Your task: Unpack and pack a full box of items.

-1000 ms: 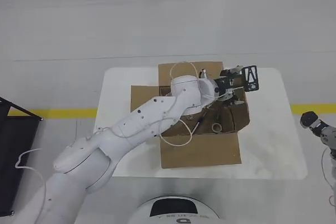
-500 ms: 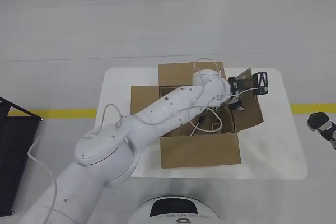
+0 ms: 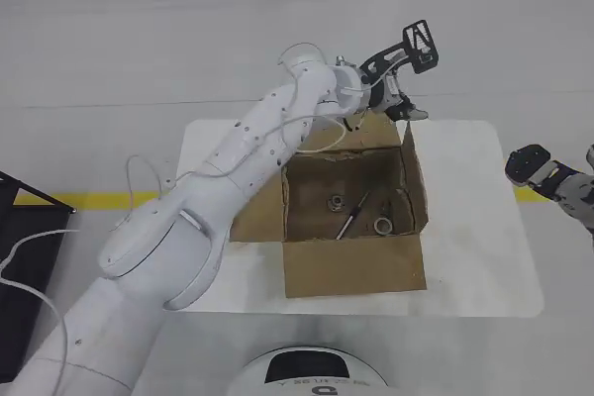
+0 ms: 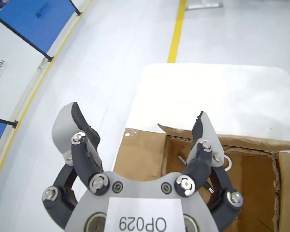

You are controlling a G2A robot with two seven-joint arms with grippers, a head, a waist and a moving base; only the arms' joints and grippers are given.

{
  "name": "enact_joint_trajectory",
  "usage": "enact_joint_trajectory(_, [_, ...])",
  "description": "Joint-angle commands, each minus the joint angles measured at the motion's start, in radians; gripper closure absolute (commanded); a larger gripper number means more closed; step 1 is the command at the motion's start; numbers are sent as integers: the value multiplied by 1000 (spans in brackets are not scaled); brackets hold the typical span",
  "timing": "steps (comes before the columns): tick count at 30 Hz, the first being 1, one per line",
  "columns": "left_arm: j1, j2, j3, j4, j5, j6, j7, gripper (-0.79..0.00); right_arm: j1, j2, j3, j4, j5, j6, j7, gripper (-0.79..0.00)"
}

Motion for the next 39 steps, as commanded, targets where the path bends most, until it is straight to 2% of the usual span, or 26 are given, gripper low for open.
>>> enact_joint_trajectory(1, [52, 60, -92, -47, 21, -16, 26, -785, 59, 9, -42, -25, -52, 65, -7, -785])
enact_joint_trajectory(4, [200, 151, -248, -204, 49, -42, 26, -785, 161, 23, -135, -43, -142, 155, -16, -785])
enact_joint_trajectory(6, [328, 203, -356, -362, 53, -79, -30, -785, 227, 29, -196, -28, -180, 197, -25, -785])
enact_joint_trajectory(7, [416, 227, -406, -479, 54, -105, -90, -785, 266, 31, -232, -6, -190, 216, -30, -785])
enact_joint_trajectory(10, [563, 258, -446, -696, 58, -157, -252, -785, 333, 35, -291, 73, -191, 259, -38, -785])
enact_joint_trajectory(13, [620, 270, -421, -806, 66, -223, -393, -785, 387, 39, -334, 150, -228, 326, -52, -785])
enact_joint_trajectory(15, [627, 275, -396, -833, 74, -263, -471, -785, 411, 42, -360, 203, -247, 368, -48, -785])
enact_joint_trajectory(17, [620, 278, -377, -851, 111, -263, -534, -785, 434, 46, -380, 249, -286, 408, -51, -785])
enact_joint_trajectory(21, [611, 280, -335, -851, 129, -280, -592, -785, 470, 51, -424, 333, -337, 457, -28, -785])
enact_joint_trajectory(27, [603, 280, -266, -833, 140, -306, -637, -785, 509, 52, -502, 514, -356, 458, 29, -785])
enact_joint_trajectory(31, [592, 277, -228, -806, 176, -286, -637, -785, 534, 49, -557, 623, -359, 438, 60, -785])
enact_joint_trajectory(39, [574, 268, -173, -744, 234, -211, -524, -785, 577, 42, -616, 789, -345, 389, 62, -785])
